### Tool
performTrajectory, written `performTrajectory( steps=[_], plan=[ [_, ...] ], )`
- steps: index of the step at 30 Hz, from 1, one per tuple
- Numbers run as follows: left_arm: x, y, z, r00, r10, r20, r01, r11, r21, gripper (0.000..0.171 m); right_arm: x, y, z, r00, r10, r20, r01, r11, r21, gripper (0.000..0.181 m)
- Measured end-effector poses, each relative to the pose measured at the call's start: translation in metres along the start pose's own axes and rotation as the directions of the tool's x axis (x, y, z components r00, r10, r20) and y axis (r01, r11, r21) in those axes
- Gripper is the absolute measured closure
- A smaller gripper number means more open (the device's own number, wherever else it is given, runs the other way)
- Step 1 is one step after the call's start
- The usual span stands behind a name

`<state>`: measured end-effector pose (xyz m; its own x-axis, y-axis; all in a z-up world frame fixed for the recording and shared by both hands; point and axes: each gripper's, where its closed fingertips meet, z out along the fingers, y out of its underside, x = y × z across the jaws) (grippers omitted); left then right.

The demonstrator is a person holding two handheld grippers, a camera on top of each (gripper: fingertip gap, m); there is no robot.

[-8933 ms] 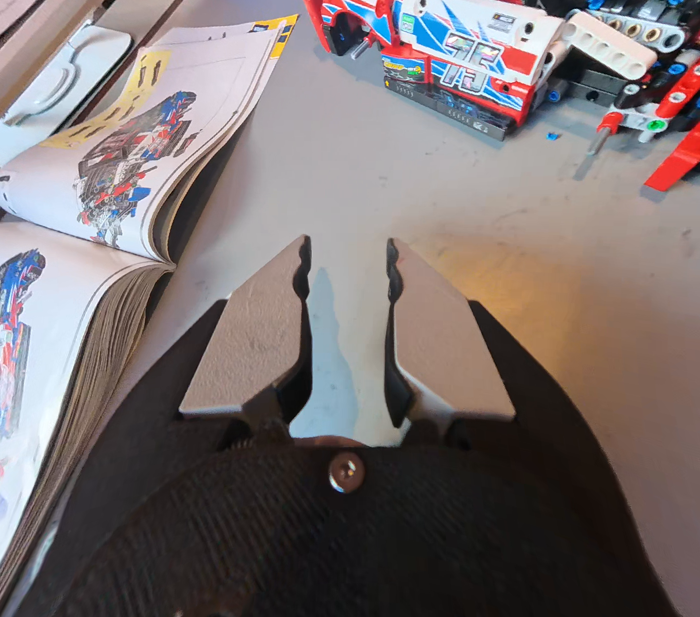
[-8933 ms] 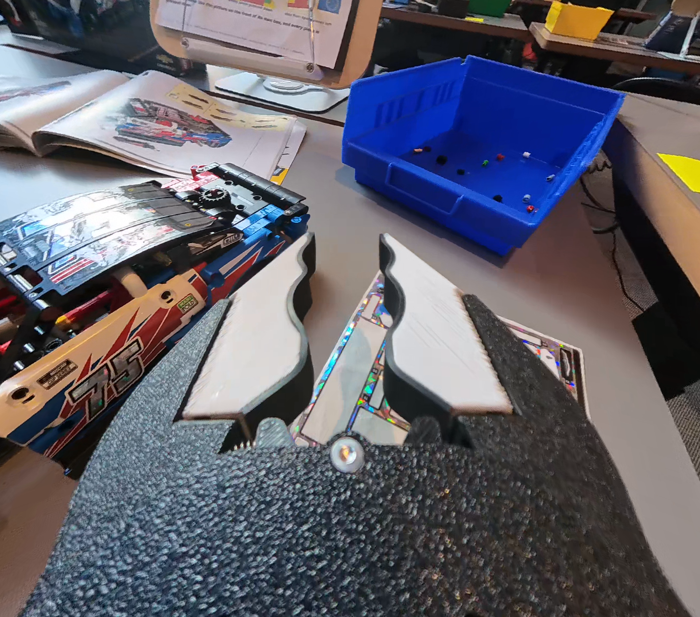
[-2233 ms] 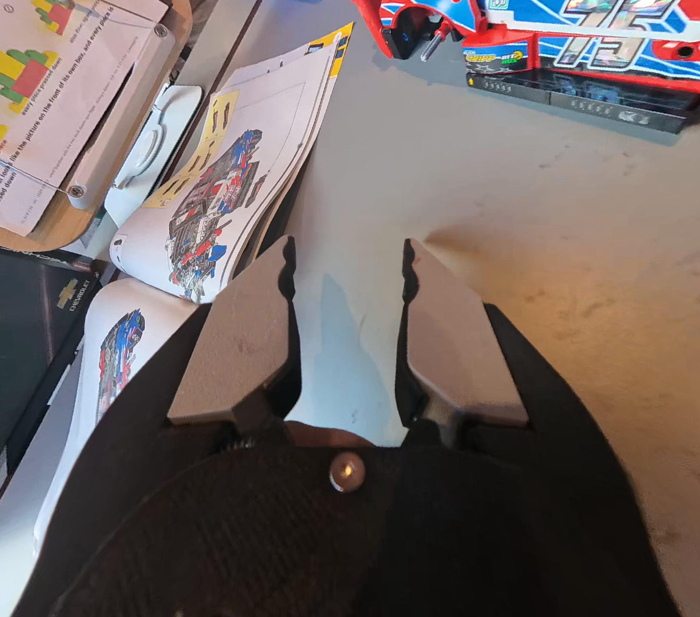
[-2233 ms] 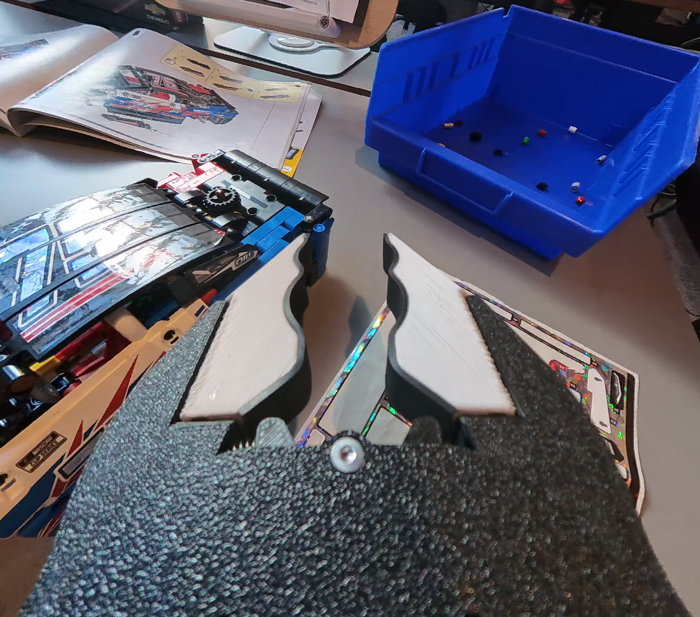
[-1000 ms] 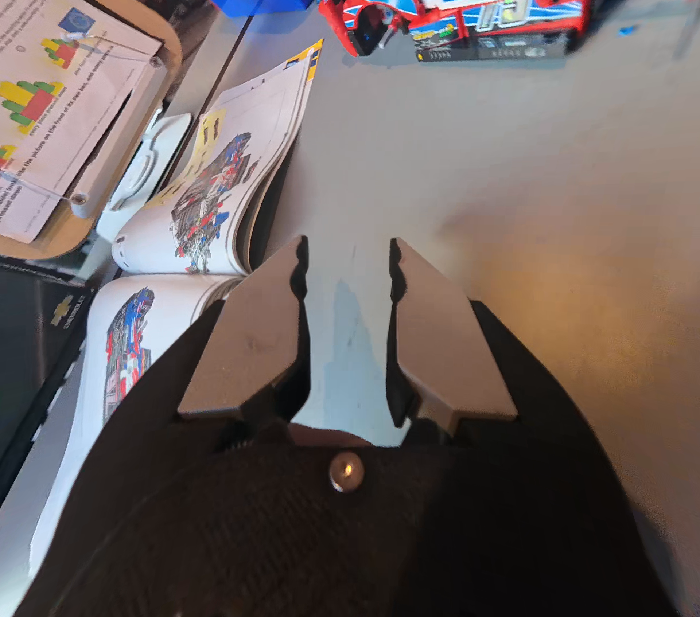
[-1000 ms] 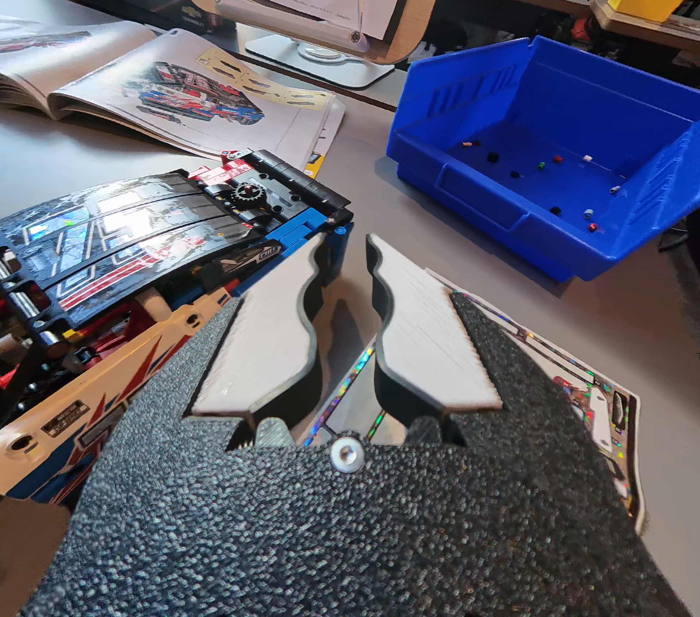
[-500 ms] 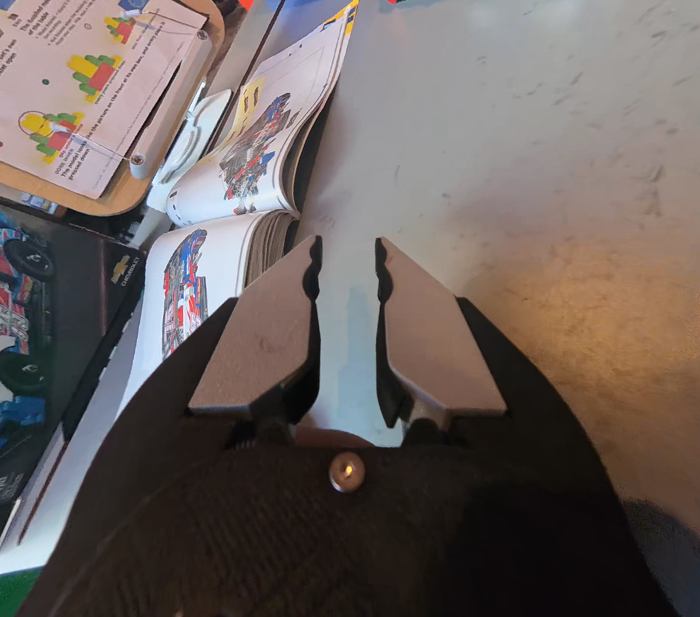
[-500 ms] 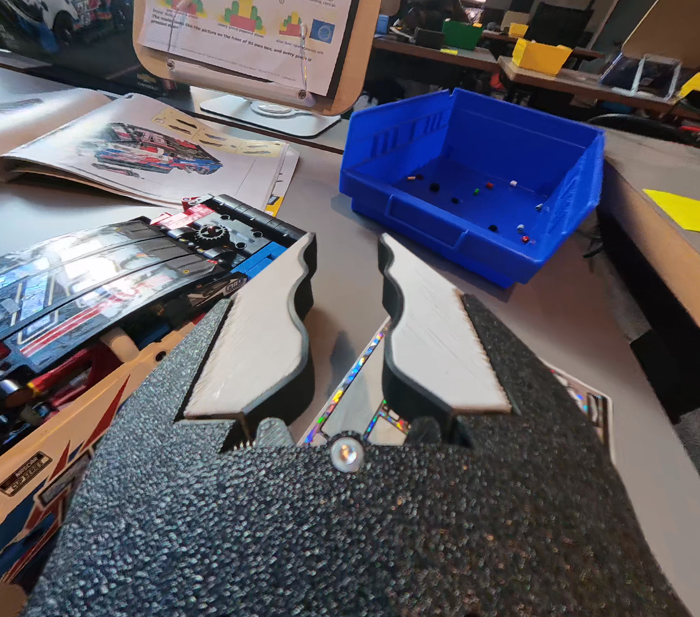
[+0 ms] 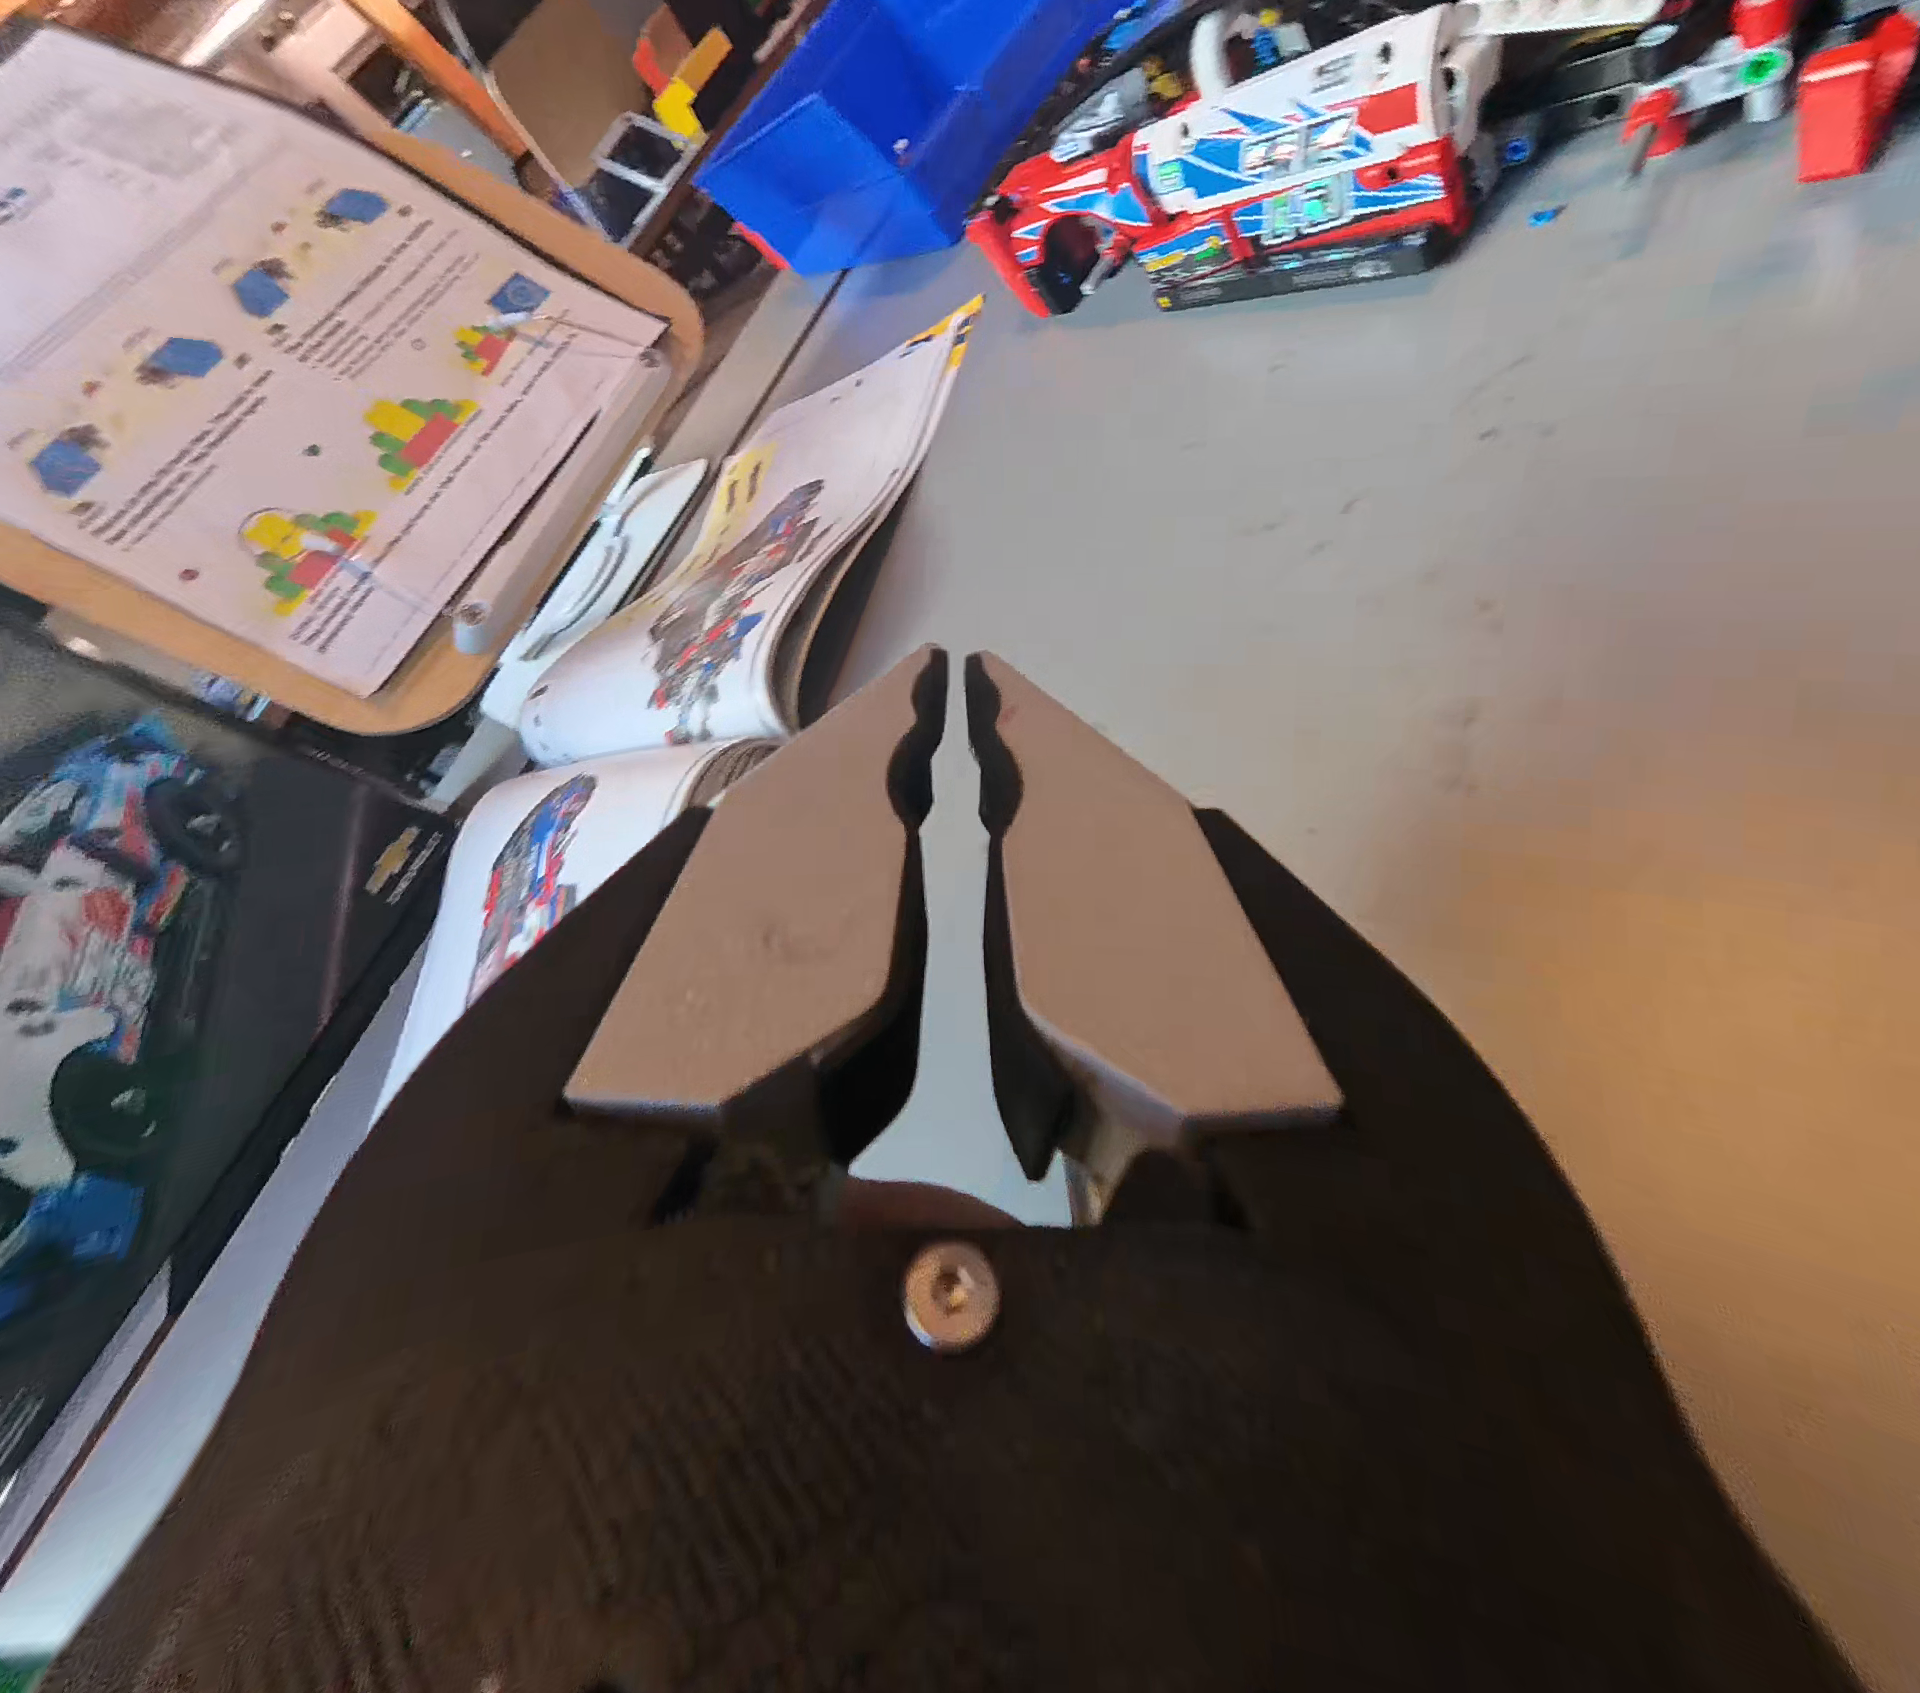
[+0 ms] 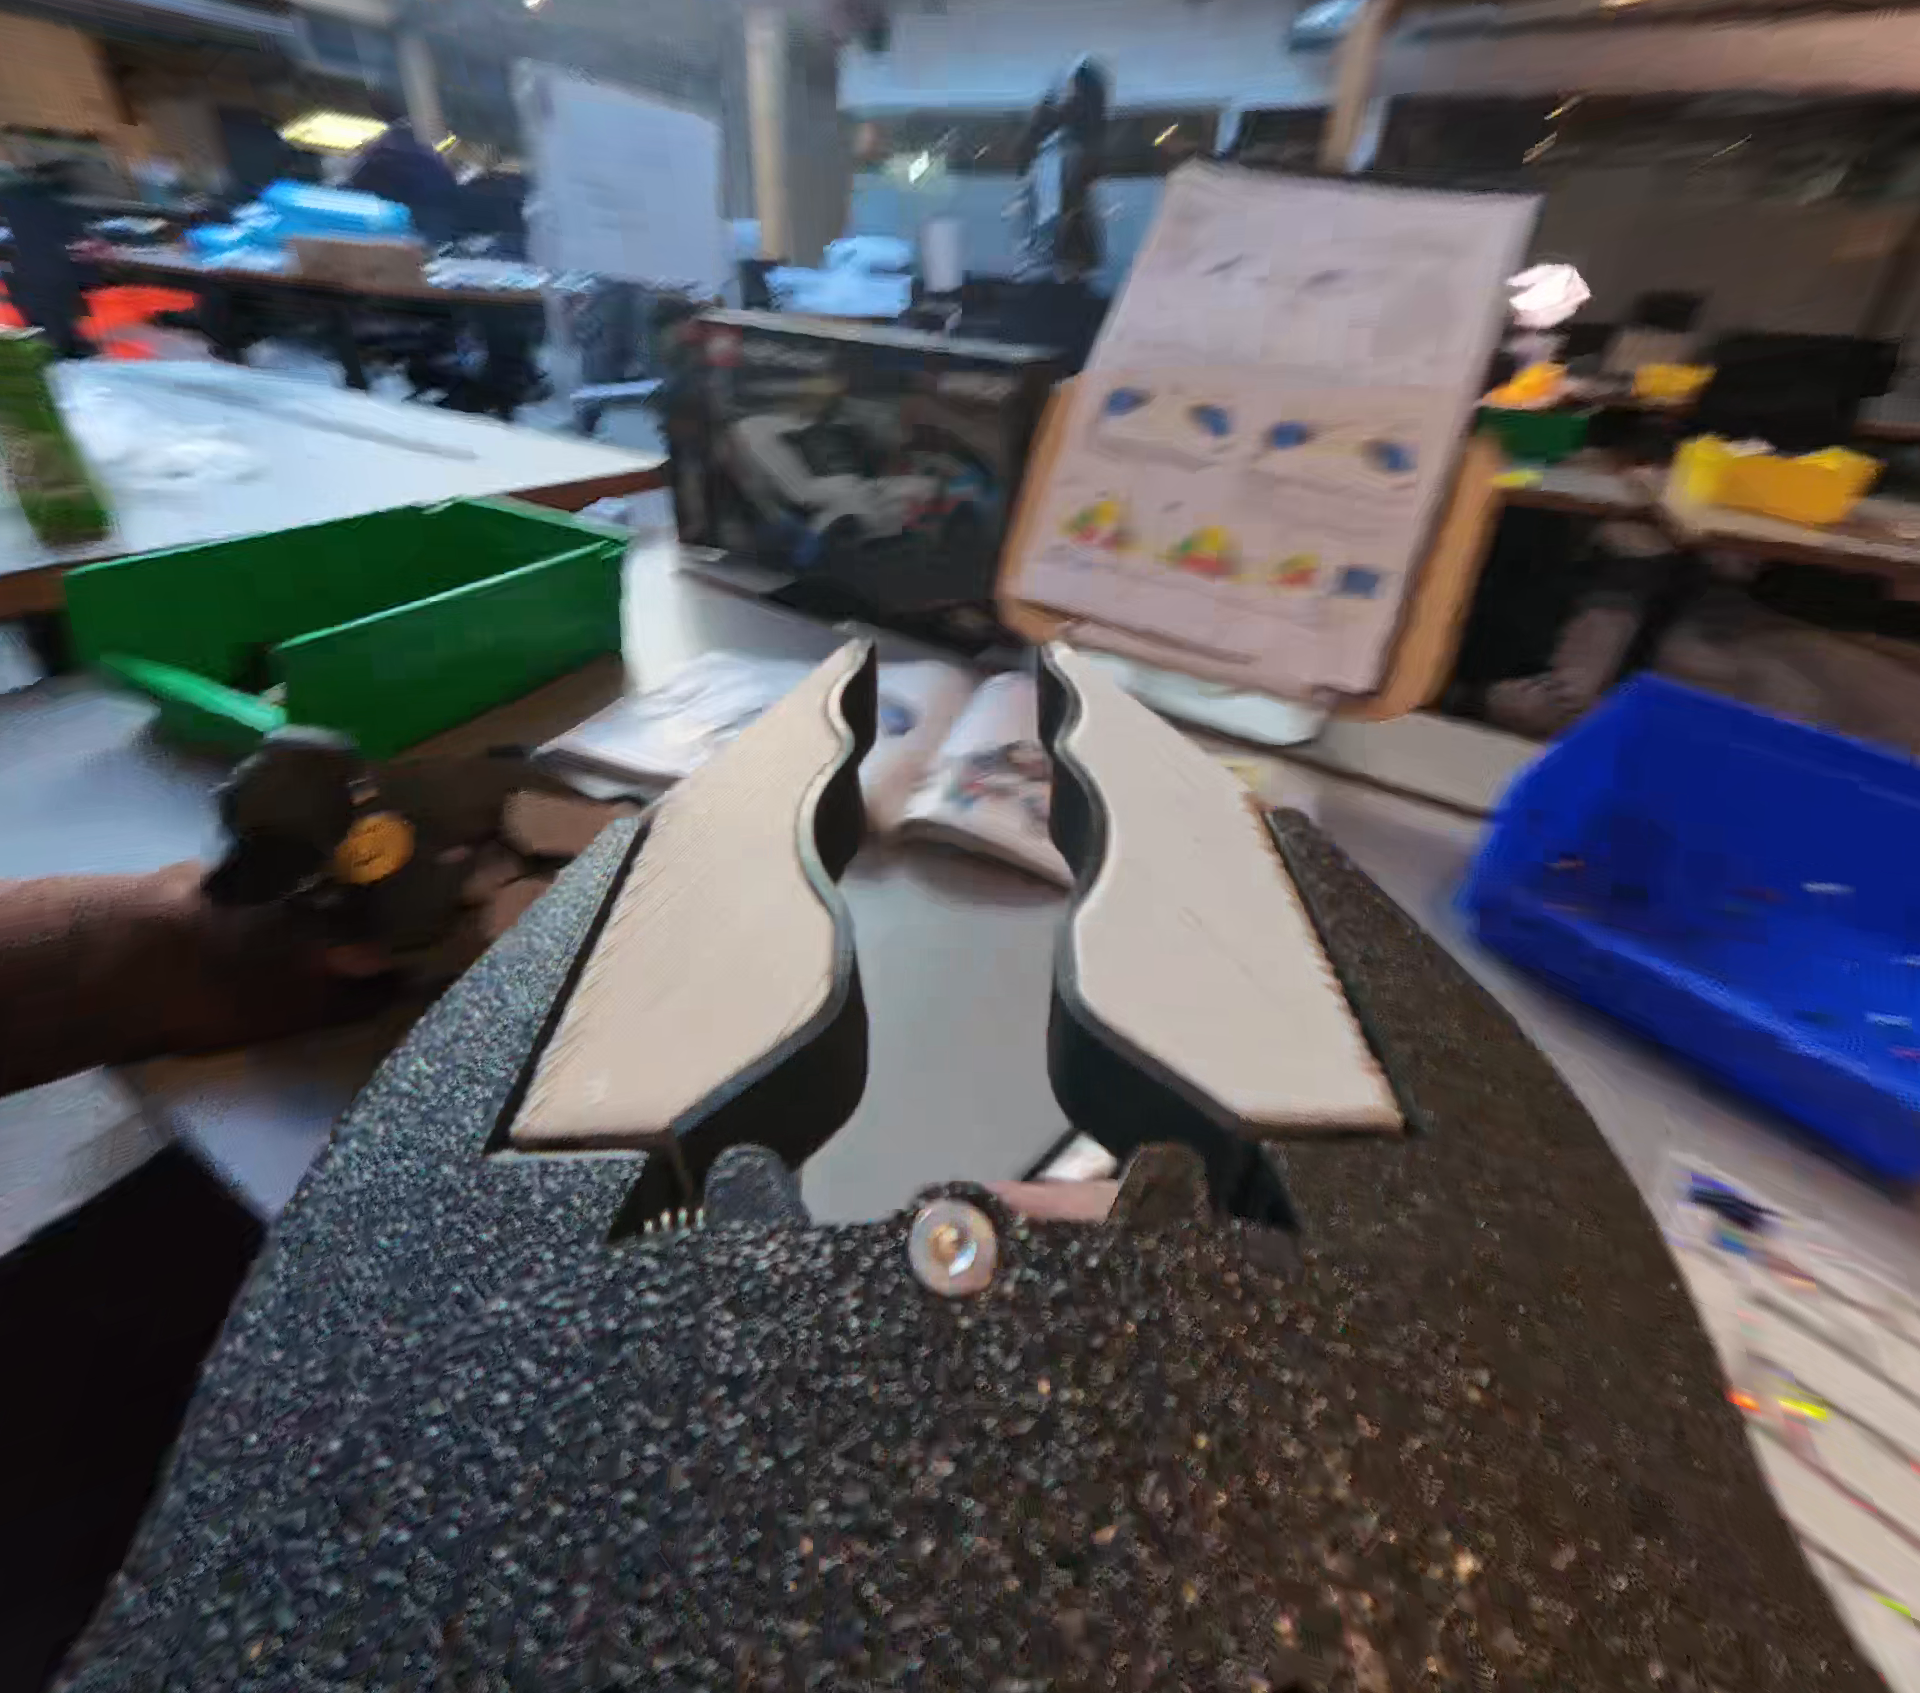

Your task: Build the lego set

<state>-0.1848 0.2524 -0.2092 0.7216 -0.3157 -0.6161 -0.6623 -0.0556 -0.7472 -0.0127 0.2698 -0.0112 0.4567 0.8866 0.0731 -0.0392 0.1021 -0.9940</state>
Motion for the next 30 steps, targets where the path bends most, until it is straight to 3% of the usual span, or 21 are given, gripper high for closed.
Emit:
performTrajectory(
  steps=[3,5,8,12,16,19,25,30],
  plan=[
    [-0.012,0.001,-0.016,0.997,-0.075,0.017,0.074,0.996,0.043,0.168,-0.090,0.055,0.054,0.967,0.098,0.234,-0.048,0.976,-0.211,0.153],
    [-0.015,-0.005,-0.033,0.991,-0.131,-0.016,0.132,0.983,0.128,0.171,-0.130,0.096,0.084,0.933,0.161,0.323,-0.066,0.956,-0.285,0.150],
    [-0.030,0.004,-0.057,0.980,-0.197,-0.007,0.196,0.968,0.159,0.171,-0.169,0.153,0.118,0.874,0.282,0.396,-0.109,0.907,-0.406,0.128],
    [-0.051,0.024,-0.090,0.957,-0.289,0.012,0.283,0.944,0.168,0.171,-0.182,0.188,0.149,0.876,0.207,0.437,-0.015,0.915,-0.403,0.127],
    [-0.064,0.038,-0.122,0.946,-0.318,0.057,0.302,0.933,0.193,0.170,-0.182,0.187,0.178,0.873,0.153,0.463,0.017,0.940,-0.342,0.130],
    [-0.079,0.039,-0.137,0.910,-0.410,0.067,0.379,0.886,0.268,0.171,-0.189,0.176,0.195,0.861,0.100,0.499,0.030,0.969,-0.246,0.138],
    [-0.087,0.043,-0.132,0.833,-0.554,-0.017,0.536,0.797,0.277,0.171,-0.204,0.171,0.215,0.838,0.084,0.539,0.031,0.979,-0.202,0.141],
    [-0.079,0.035,-0.129,0.862,-0.506,-0.039,0.494,0.818,0.295,0.171,-0.206,0.167,0.218,0.840,0.078,0.538,0.019,0.985,-0.173,0.146]
  ],
)
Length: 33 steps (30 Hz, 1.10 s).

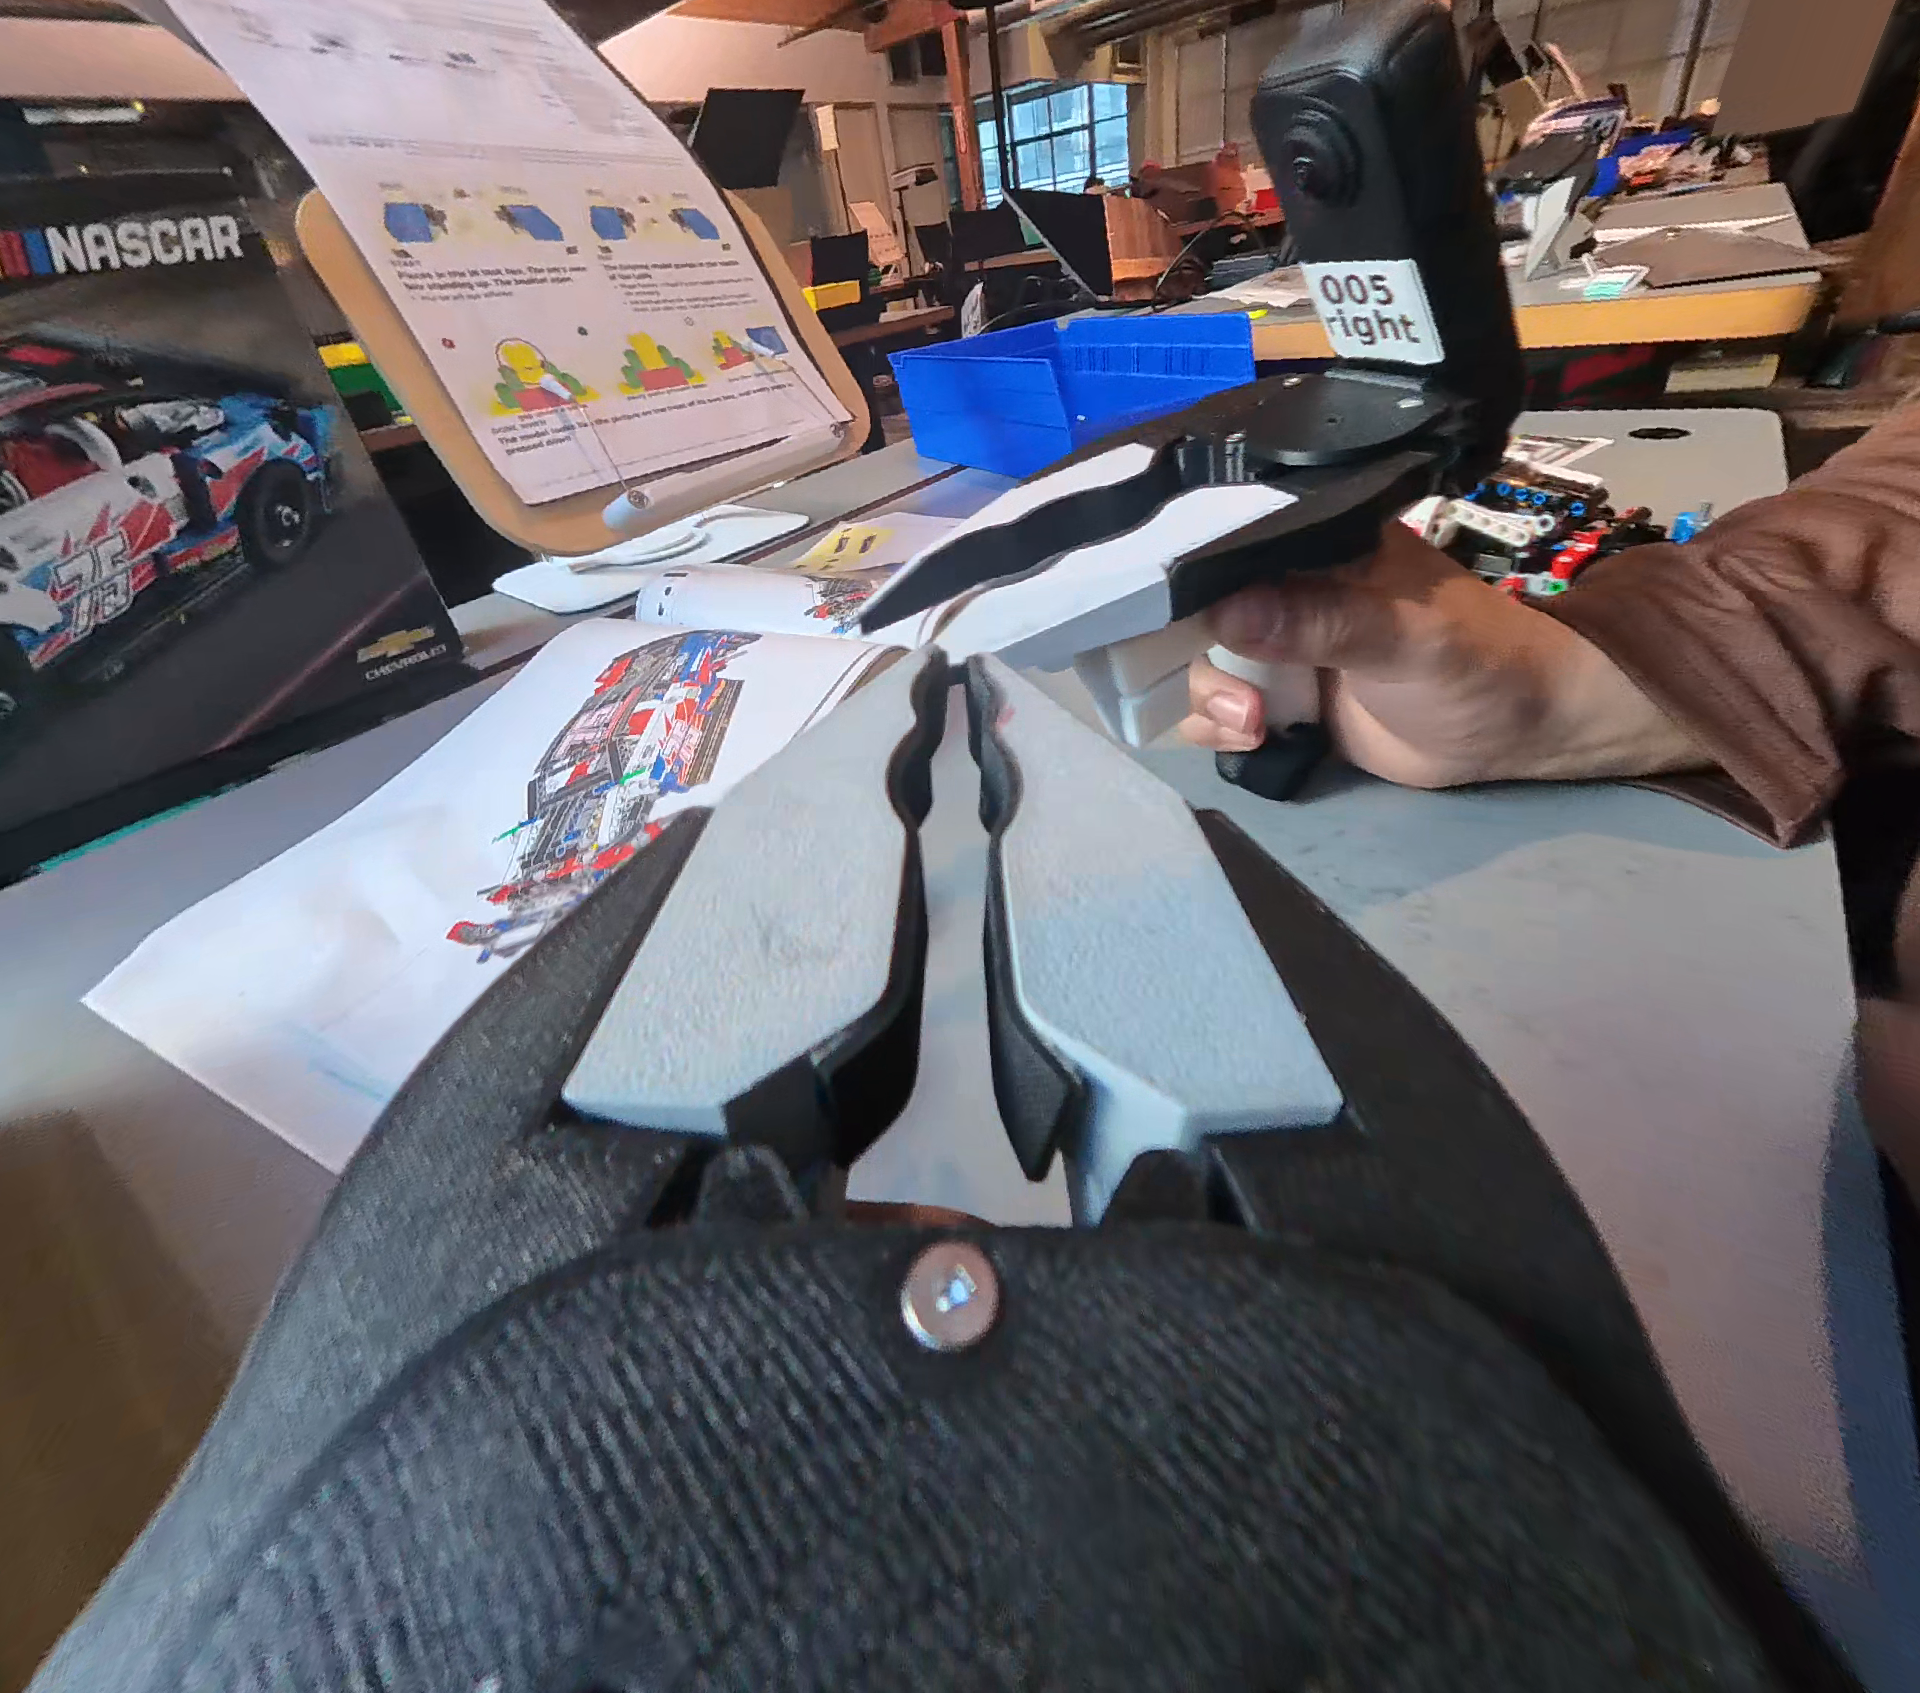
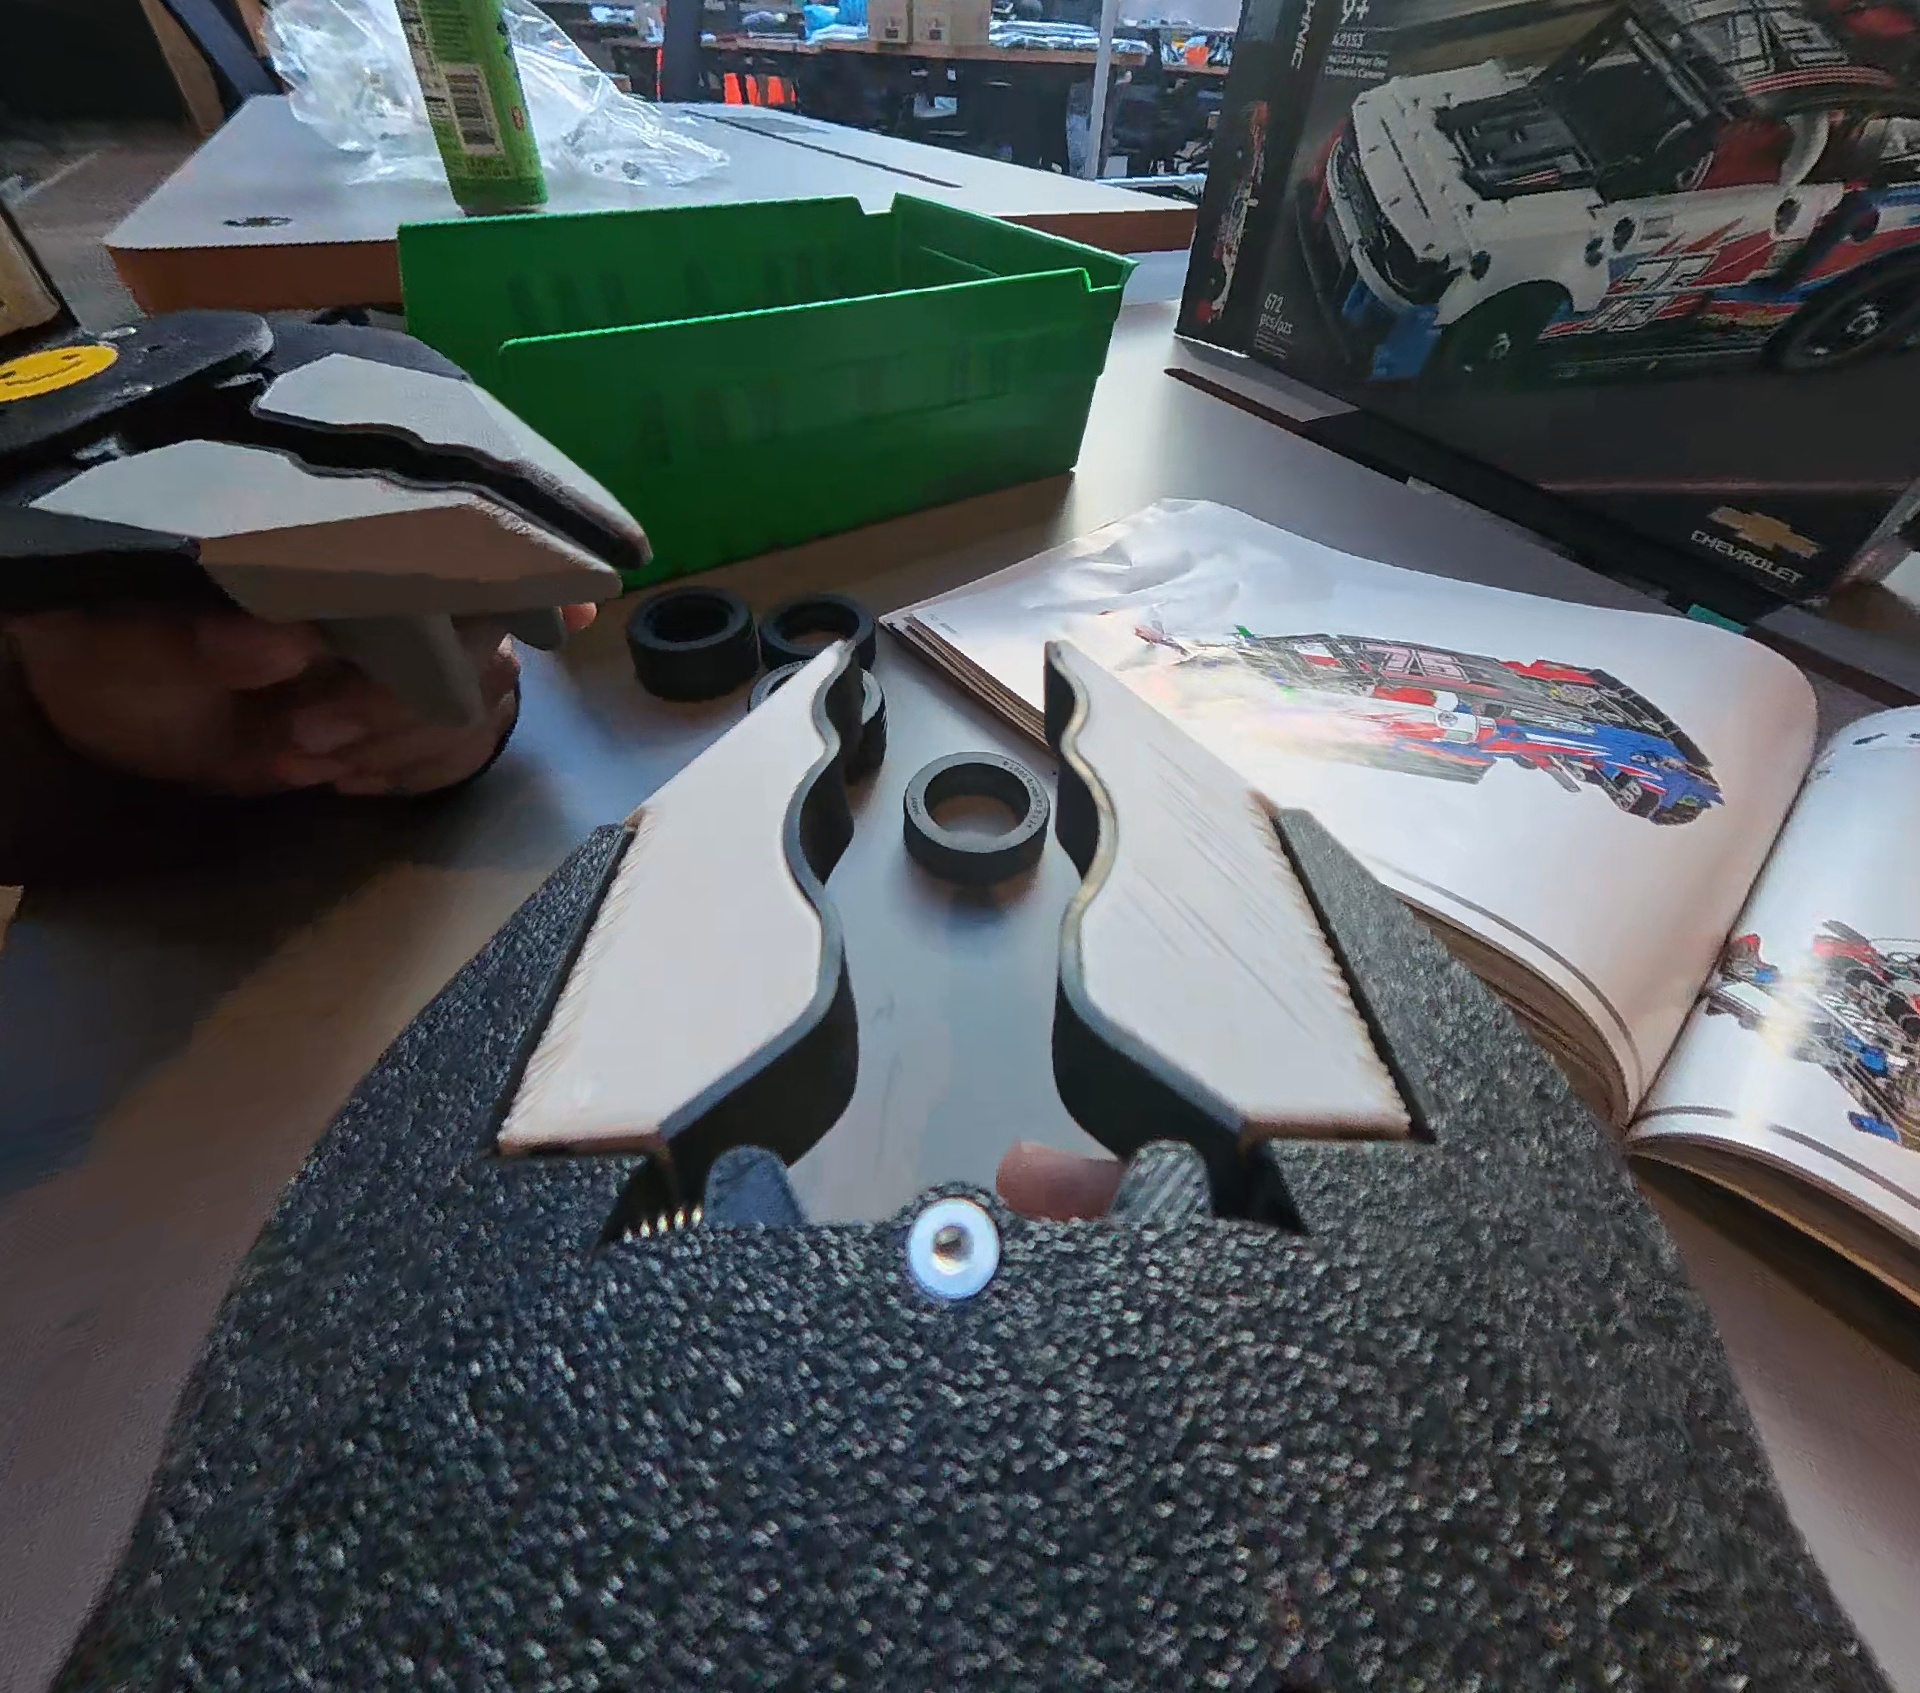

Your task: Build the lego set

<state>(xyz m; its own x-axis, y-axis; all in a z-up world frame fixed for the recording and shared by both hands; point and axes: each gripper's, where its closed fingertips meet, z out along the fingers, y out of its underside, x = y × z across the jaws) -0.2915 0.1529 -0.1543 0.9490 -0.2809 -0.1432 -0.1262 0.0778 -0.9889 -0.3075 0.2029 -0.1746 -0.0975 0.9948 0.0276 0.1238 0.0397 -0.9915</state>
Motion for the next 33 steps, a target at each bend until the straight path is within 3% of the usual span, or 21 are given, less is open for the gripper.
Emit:
performTrajectory(
  steps=[6,11,15,18,21,24,27,30,33],
  plan=[
    [0.003,0.002,0.005,0.996,0.083,0.024,-0.083,0.996,-0.016,0.171,0.002,-0.004,-0.004,1.000,0.014,-0.002,-0.014,0.999,0.038,0.149],
    [-0.016,0.005,0.005,0.986,0.060,0.158,-0.053,0.997,-0.052,0.162,0.007,-0.007,-0.016,0.999,0.036,-0.034,-0.033,0.997,0.072,0.151],
    [-0.033,0.024,-0.005,0.956,0.039,0.290,0.036,0.967,-0.252,0.142,0.012,-0.006,-0.020,0.997,0.043,-0.069,-0.038,0.997,0.066,0.151],
    [-0.040,0.009,-0.026,0.945,0.001,0.327,0.099,0.953,-0.287,0.127,0.015,-0.005,-0.021,0.995,0.038,-0.090,-0.032,0.997,0.065,0.151],
    [-0.068,-0.021,-0.071,0.906,0.034,0.421,0.082,0.964,-0.254,0.126,0.016,-0.005,-0.021,0.994,0.034,-0.106,-0.028,0.998,0.060,0.151],
    [-0.088,-0.011,-0.123,0.895,-0.032,0.444,0.204,0.917,-0.344,0.122,0.016,-0.003,-0.019,0.993,0.028,-0.111,-0.023,0.999,0.048,0.151],
    [-0.101,0.005,-0.164,0.849,-0.095,0.520,0.300,0.896,-0.326,0.120,0.016,-0.001,-0.017,0.994,0.021,-0.109,-0.018,0.999,0.029,0.151],
    [-0.102,0.019,-0.177,0.823,-0.033,0.568,0.284,0.888,-0.361,0.111,0.015,0.000,-0.015,0.994,0.007,-0.111,-0.005,1.000,0.017,0.151],
    [-0.100,0.018,-0.160,0.838,0.046,0.543,0.196,0.904,-0.380,0.107,0.014,0.001,-0.015,0.993,-0.007,-0.118,0.008,1.000,0.012,0.152]
  ],
)
